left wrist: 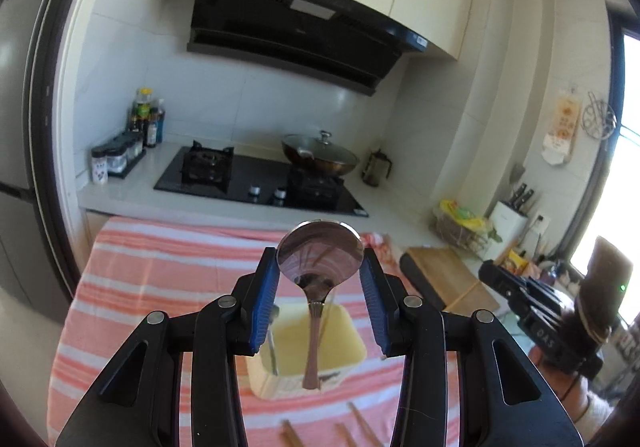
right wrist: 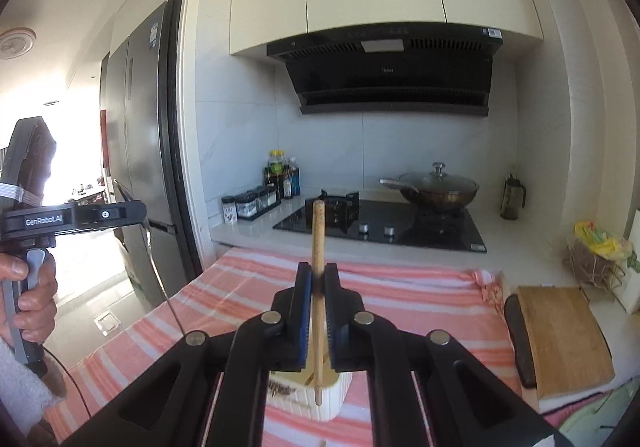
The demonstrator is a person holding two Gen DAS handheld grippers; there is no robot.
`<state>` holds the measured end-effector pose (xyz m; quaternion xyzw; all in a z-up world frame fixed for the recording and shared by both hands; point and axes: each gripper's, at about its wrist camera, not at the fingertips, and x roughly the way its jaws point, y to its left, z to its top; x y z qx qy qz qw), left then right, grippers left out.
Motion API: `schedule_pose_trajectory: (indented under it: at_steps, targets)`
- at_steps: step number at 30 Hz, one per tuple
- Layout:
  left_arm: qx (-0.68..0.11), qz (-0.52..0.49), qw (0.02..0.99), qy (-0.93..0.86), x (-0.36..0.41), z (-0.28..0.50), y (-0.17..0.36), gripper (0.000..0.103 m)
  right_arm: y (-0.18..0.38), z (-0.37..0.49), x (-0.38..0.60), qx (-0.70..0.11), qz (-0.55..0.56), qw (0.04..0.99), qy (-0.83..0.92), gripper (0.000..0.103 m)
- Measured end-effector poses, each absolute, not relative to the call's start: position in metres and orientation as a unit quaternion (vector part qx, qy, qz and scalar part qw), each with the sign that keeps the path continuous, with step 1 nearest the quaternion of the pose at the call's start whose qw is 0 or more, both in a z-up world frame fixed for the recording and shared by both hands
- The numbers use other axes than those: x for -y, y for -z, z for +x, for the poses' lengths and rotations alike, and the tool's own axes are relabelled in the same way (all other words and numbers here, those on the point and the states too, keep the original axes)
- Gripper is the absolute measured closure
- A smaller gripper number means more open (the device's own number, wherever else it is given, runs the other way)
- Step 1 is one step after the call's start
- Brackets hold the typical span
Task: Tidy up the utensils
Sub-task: 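Lower the spoon into the caddy and open the left tool while the right tool releases its chopstick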
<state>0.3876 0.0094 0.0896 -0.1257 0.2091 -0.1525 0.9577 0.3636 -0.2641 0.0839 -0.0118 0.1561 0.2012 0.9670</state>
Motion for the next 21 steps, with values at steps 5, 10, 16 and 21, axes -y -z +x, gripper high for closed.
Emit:
schedule_pose_trajectory:
  at_steps: [5, 10, 16, 21]
  targets:
    - [-0.242, -0.132, 0.952, 0.134, 0.008, 0.446, -0.058, 0.062, -0.063, 0.415, 0.250, -0.177, 0.002, 0.962, -0.208, 0.096]
    - [-0.325, -0.123, 0.930, 0.120, 0.019, 0.497, -0.003, 0.062, -0.005, 0.486, 0.256, -0.302, 0.079, 0.925, -0.217, 0.096]
    - [-0.400, -0.123, 0.903, 0.095, 0.018, 0.534, 0.060, 0.062, 0.057, 0.541, 0.255, -0.409, 0.099, 0.885, -0.199, 0.096]
    - [-0.423, -0.109, 0.895, 0.094, 0.022, 0.549, 0.090, 0.059, 0.073, 0.552, 0.239, -0.409, 0.080, 0.887, -0.198, 0.093]
